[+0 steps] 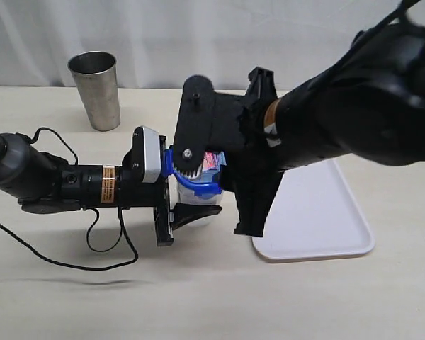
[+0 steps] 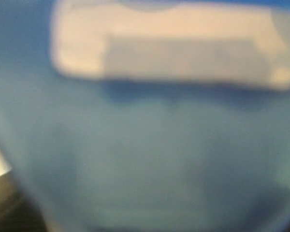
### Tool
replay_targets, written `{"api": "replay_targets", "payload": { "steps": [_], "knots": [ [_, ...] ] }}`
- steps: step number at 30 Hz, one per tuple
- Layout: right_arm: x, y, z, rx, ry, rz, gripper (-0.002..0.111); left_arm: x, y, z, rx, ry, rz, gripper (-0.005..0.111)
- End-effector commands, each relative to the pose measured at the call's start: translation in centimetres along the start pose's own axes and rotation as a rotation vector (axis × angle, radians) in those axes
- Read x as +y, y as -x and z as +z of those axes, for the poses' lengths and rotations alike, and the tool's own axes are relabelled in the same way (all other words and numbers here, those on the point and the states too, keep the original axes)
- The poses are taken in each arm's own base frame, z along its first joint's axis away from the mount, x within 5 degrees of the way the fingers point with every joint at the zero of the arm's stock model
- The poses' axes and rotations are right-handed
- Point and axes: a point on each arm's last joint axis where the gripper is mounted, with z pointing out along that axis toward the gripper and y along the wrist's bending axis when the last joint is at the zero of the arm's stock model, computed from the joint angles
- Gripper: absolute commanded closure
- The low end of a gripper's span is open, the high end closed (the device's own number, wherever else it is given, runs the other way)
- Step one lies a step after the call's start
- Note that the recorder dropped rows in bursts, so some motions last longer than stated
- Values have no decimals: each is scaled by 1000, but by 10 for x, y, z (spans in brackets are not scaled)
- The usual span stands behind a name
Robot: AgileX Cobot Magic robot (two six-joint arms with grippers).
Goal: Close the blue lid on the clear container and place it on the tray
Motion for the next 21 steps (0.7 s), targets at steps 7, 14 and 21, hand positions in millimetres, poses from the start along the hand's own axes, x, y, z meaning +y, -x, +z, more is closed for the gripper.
{"api": "replay_targets", "payload": {
  "steps": [7, 14, 21],
  "knots": [
    [-18, 22, -23, -36, 120, 163, 65, -7, -1, 1, 17, -71, 193, 107],
    [-31, 15, 10, 43, 362, 246, 65, -14, -2, 0, 12, -152, 280, 107],
    [-38, 7, 17, 59, 359, 256, 65, -13, -1, 1, 5, -133, 271, 107]
  ]
}}
